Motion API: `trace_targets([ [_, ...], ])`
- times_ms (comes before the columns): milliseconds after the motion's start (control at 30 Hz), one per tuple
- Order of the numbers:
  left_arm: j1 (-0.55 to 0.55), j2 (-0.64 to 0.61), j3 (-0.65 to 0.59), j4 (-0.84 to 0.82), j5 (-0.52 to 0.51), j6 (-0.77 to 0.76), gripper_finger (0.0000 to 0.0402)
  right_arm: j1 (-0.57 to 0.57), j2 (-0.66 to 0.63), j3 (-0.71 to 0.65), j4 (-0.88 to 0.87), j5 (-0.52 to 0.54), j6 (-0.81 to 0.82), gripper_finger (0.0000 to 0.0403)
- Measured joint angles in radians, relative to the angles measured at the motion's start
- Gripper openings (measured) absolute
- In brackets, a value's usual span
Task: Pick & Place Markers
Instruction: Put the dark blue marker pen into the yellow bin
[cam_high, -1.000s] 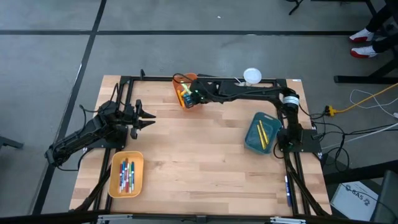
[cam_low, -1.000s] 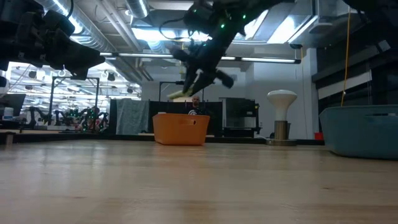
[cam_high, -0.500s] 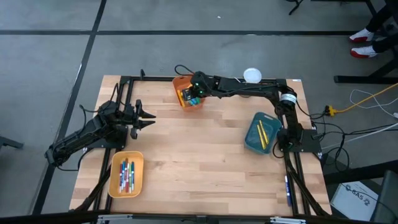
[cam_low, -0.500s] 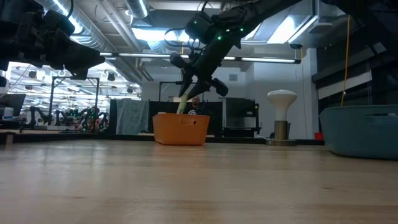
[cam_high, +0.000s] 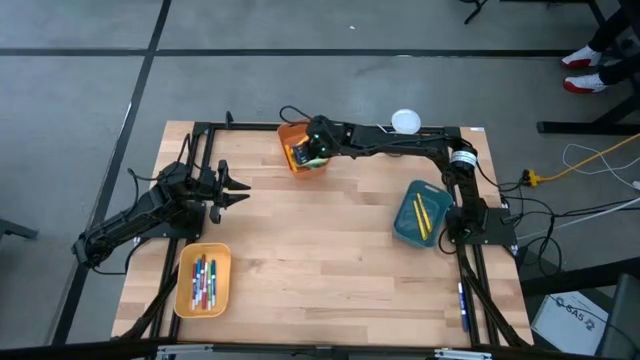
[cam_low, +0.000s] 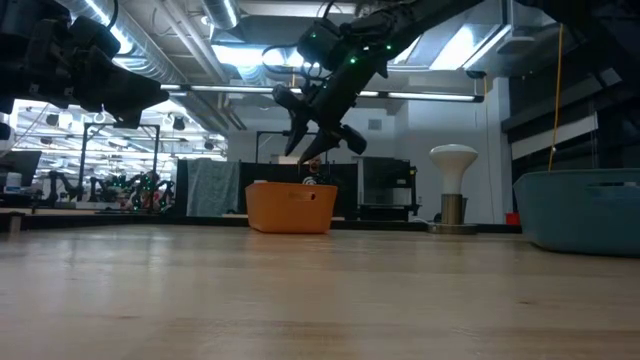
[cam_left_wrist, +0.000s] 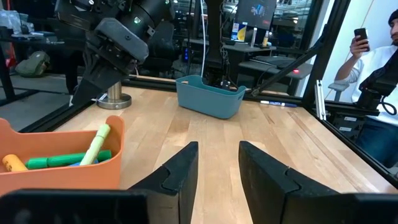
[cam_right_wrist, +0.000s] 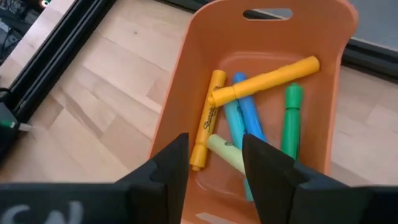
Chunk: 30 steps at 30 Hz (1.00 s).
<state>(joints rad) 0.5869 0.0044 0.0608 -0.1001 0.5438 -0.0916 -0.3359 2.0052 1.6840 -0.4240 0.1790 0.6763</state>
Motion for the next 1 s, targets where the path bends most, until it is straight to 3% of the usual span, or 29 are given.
trace_targets([
  [500, 0.000, 0.000, 0.000, 0.000, 0.000, 0.000, 0.0111, 0.038, -0.002, -0.014, 0.007, -0.002, -0.015, 0.0149],
  [667, 0.000, 0.000, 0.000, 0.000, 0.000, 0.000, 0.0109, 0.078, -0.002, -0.018, -0.005, -0.251, -0.267, 0.0149],
  [867, 0.000, 0.000, 0.000, 0.000, 0.000, 0.000, 0.0108, 0.189, -0.002, -0.018, -0.092, -0.283, -0.450, 0.0149],
  [1000, 0.000, 0.000, 0.000, 0.000, 0.000, 0.000, 0.0111, 0.274, -0.010, -0.066, -0.120, -0.252, -0.542, 0.0149],
])
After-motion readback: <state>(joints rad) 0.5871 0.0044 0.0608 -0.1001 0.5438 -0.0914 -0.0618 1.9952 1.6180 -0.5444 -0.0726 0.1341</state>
